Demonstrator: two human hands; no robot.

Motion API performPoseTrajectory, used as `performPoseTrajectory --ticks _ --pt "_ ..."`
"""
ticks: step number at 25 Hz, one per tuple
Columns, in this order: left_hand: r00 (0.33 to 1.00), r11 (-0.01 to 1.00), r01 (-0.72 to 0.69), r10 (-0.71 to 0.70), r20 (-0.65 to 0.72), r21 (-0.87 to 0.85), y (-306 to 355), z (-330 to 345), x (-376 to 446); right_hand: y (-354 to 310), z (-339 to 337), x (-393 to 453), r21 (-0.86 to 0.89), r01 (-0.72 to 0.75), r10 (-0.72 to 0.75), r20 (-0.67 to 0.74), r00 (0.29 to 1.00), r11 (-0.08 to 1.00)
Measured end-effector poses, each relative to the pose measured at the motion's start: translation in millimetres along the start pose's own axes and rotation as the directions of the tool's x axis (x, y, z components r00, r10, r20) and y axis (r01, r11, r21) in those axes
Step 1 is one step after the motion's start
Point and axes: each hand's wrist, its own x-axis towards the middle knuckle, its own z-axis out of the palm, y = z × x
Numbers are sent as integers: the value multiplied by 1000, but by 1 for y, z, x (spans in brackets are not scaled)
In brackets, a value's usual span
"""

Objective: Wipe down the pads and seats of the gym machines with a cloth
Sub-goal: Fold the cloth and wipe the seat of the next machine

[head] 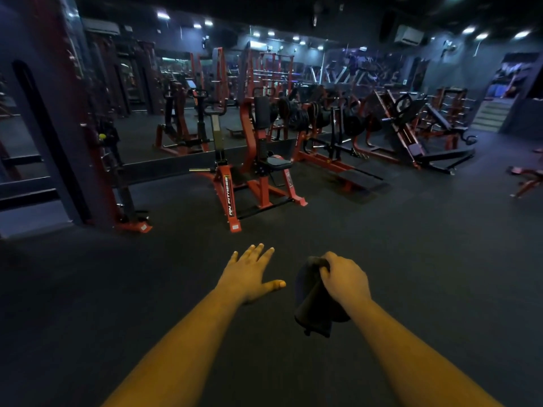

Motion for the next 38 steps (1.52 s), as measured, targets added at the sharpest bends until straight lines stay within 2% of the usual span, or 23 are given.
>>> performPoseTrajectory --ticks 8,11,17,25,30,34,38 --pt "1000 999 -28 27 15 22 -58 -38 216 9 24 210 49 -68 69 -11 998 996" --pt "1000 999 -13 12 28 32 -69 -31 298 27 45 294 91 -49 51 -16 999 995" --pt "997 998 46 -49 58 50 -73 -24 467 79 77 475 144 -4 -5 66 998 990" --pt "993 995 100 -98 60 -26 -113 -18 684 104 109 702 172 13 -24 63 998 985" --pt "995 995 52 -44 94 -89 -156 -6 836 98 142 844 195 -29 15 74 997 980" --pt "990 983 16 10 142 -184 -174 -14 950 88 146 948 344 -87 61 84 995 935" --pt "982 931 44 26 186 -361 -171 -14 1046 98 150 1044 589 -86 94 18 995 803"
